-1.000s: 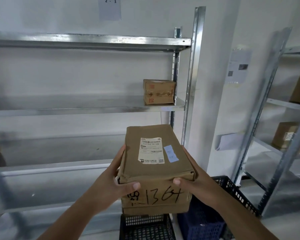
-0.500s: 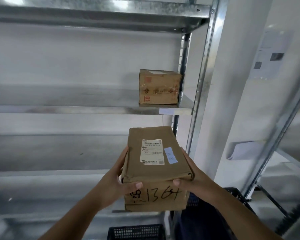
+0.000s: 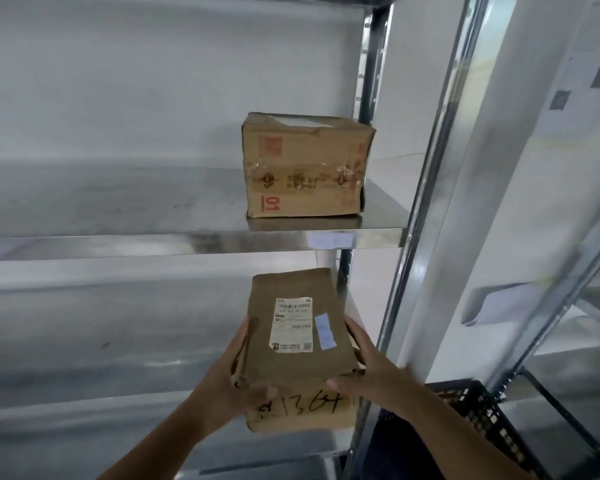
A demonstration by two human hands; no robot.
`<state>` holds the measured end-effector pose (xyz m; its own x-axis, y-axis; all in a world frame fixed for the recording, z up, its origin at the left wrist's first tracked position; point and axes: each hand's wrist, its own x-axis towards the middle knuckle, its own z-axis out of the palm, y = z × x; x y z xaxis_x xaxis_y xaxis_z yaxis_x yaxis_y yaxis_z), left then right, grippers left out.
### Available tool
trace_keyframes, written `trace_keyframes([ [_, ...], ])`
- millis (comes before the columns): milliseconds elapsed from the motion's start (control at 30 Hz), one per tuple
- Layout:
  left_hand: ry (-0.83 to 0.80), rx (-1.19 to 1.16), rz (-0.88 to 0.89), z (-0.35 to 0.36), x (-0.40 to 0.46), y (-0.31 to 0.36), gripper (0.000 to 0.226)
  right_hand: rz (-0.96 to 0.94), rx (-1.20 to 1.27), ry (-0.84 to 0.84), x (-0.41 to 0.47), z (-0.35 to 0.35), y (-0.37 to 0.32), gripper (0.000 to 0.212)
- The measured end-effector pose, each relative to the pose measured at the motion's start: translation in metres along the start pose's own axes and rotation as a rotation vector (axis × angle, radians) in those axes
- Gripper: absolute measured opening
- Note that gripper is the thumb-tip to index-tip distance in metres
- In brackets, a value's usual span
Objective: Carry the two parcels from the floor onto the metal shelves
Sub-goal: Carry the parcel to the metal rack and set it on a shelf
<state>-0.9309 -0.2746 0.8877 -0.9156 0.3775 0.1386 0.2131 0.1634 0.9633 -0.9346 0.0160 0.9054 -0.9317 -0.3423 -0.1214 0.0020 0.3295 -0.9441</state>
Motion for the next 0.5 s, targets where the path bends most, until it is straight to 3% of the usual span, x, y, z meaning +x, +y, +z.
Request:
trace_keyframes([
  [300,0.048,0.062,-0.087,0.000,0.086,-0.035,0.117,0.036,0.151,-0.096,0.092,-0.048,0.040,0.113],
  [500,0.061,0.050,-0.050,0.007,0.123,-0.049,0.101,0.071,0.202,-0.046,0.140,-0.052,0.064,0.116],
])
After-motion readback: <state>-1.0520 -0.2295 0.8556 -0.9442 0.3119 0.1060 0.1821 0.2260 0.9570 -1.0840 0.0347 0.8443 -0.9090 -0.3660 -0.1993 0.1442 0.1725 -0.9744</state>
